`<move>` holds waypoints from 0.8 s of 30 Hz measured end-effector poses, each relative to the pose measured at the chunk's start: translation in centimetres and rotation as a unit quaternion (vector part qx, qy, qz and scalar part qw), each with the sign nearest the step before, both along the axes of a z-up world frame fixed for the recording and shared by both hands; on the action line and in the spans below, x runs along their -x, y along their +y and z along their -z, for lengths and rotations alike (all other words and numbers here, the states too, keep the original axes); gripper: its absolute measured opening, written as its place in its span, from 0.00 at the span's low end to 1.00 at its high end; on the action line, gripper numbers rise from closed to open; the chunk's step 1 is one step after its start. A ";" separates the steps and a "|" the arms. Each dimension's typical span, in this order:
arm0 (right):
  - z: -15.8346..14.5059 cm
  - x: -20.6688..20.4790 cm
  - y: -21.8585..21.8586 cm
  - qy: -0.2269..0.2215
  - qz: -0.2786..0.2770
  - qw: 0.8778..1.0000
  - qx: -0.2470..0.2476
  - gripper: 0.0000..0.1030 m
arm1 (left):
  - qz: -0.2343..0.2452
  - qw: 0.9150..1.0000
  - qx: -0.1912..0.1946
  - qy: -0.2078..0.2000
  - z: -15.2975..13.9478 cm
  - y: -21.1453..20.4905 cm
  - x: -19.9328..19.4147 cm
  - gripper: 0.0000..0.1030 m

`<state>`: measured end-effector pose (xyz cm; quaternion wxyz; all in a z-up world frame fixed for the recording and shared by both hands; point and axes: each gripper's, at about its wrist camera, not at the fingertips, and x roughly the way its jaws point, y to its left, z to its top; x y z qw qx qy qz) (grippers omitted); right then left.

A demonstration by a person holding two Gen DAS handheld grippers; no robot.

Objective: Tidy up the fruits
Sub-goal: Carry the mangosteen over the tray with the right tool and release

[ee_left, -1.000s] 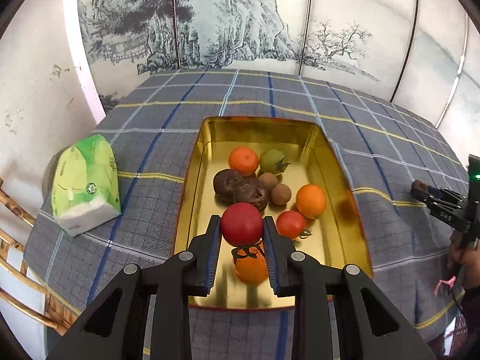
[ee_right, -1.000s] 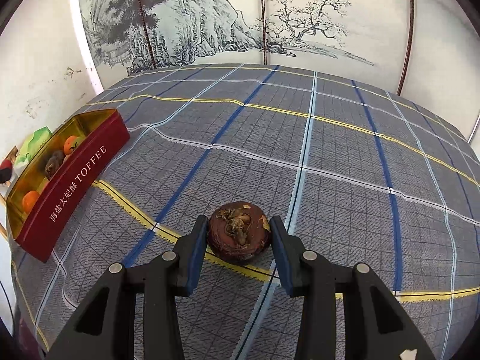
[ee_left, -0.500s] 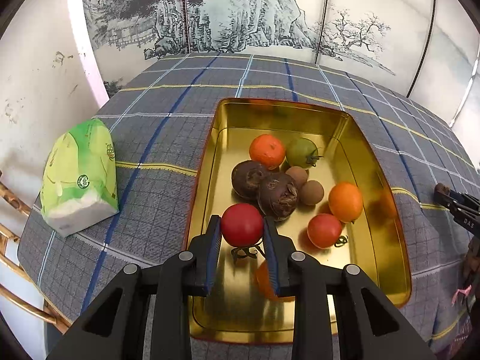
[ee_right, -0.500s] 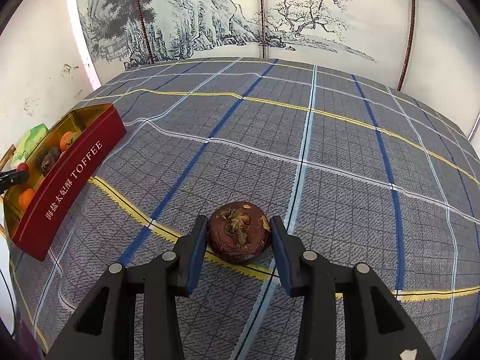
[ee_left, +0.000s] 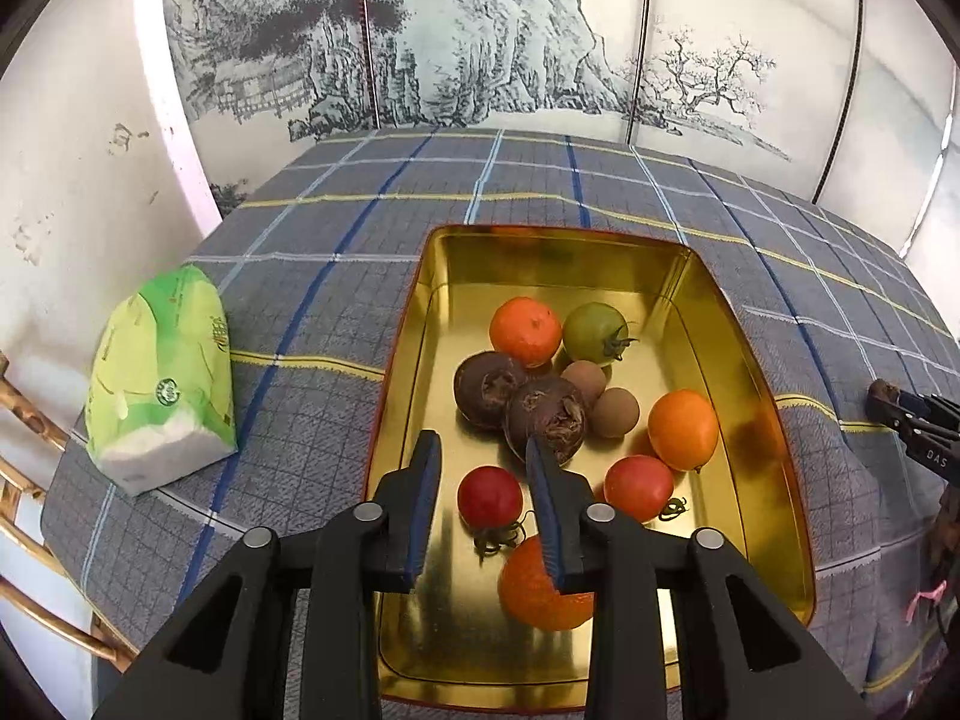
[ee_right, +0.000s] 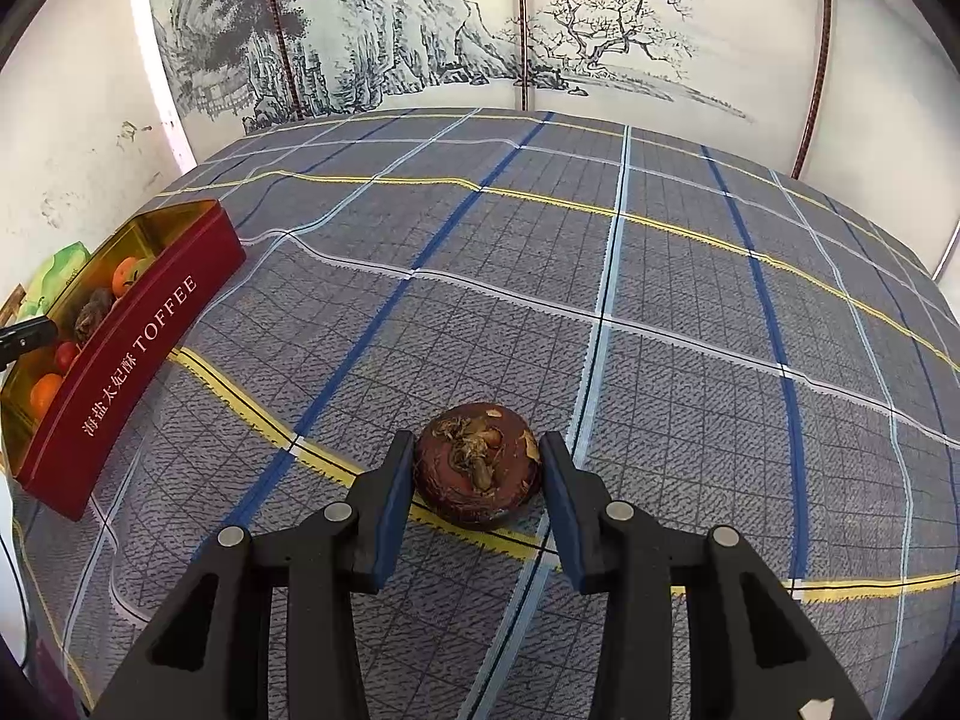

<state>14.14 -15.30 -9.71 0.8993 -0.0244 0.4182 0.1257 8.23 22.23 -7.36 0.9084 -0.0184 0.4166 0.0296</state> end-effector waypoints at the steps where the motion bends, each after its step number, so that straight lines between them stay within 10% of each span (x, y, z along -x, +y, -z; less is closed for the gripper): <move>1: 0.0 0.0 0.0 0.000 0.000 1.000 0.000 0.37 | -0.005 1.000 -0.007 -0.005 -0.2 -0.1 0.2 0.40; 6: 0.1 -0.1 0.3 -0.001 -0.004 1.000 0.012 0.37 | -0.027 0.998 -0.052 -0.040 -1.2 -0.4 1.2 0.65; 24: -5.2 1.9 4.5 -0.016 -0.045 0.997 -0.056 0.37 | -0.060 0.993 -0.067 -0.074 -3.3 0.8 3.1 0.77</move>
